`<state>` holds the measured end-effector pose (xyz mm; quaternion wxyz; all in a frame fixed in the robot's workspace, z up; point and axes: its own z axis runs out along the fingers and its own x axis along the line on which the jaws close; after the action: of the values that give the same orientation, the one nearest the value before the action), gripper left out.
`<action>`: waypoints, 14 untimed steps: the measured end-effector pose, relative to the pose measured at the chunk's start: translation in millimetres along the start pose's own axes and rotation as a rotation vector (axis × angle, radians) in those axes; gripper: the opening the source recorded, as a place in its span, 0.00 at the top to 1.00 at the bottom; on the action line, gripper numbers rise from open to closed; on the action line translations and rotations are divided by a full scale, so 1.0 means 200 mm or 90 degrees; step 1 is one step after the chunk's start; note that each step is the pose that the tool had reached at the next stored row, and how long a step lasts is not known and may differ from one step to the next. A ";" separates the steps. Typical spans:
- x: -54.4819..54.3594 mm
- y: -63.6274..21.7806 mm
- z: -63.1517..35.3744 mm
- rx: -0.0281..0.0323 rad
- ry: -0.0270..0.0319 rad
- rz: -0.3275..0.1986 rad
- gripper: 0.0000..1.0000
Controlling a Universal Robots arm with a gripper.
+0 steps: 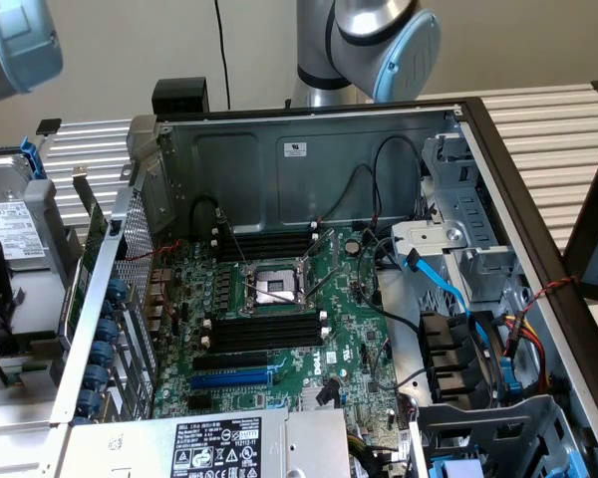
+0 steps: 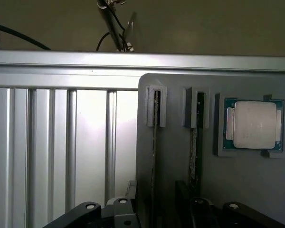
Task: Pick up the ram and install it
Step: 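Pick up the ram and move it above insertion slot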
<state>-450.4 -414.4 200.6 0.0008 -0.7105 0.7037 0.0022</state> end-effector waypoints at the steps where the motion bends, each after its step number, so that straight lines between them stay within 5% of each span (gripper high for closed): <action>1: 0.00 0.000 0.002 0.0001 -0.0004 0.000 0.56; 5: 0.01 0.000 0.006 0.0001 -0.0020 0.000 0.64; 9: 0.01 0.000 0.006 0.0000 -0.0024 0.001 0.87; 14: 0.01 0.000 -0.053 0.0001 -0.0024 0.003 0.87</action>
<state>-450.4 -417.0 211.1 0.0022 -0.7091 0.7051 0.0035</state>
